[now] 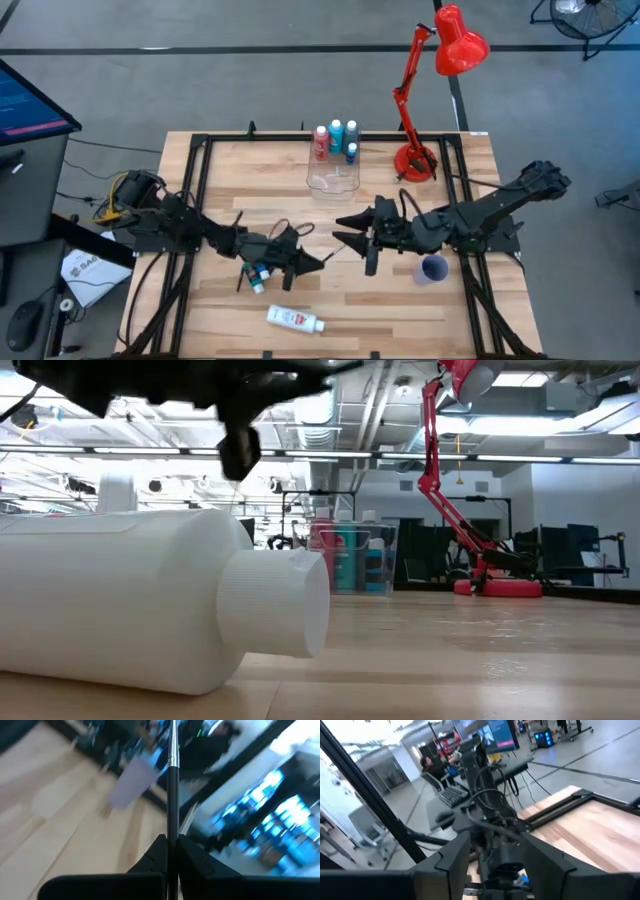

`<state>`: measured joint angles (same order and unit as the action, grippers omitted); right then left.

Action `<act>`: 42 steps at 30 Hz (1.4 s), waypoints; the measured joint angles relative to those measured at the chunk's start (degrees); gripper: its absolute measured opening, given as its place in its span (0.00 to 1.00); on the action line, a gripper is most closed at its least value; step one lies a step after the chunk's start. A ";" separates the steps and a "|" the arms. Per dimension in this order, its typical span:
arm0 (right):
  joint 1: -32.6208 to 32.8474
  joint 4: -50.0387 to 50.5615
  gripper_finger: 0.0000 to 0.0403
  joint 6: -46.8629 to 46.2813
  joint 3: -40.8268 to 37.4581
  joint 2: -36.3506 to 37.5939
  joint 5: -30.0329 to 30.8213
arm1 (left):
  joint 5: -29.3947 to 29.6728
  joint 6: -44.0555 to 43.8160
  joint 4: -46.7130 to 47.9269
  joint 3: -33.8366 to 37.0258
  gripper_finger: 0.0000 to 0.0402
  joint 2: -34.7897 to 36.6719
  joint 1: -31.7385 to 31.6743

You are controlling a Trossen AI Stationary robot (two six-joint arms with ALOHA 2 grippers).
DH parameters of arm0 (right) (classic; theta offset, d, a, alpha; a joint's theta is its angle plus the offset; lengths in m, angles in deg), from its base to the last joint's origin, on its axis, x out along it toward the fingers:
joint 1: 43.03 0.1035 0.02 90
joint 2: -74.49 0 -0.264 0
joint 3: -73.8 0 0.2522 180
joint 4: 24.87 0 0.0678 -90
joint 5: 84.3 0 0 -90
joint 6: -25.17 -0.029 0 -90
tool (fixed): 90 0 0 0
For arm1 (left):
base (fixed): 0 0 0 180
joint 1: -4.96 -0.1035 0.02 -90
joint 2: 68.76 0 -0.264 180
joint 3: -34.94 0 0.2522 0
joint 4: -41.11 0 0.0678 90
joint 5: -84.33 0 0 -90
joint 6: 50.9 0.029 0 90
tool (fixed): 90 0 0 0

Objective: Pick & Place Paint Supplies
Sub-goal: Put the silver paintbrush into the purple cup

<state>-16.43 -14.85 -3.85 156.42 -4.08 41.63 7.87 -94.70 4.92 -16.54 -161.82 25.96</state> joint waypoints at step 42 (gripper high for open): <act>-14.76 -18.54 0.45 -12.51 0.02 -0.53 -8.09 | 8.98 6.06 -7.06 -0.04 0.01 22.18 -5.95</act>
<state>-31.18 -33.39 -16.36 156.44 -4.60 33.54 16.85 -88.64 -2.14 -16.58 -139.63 20.01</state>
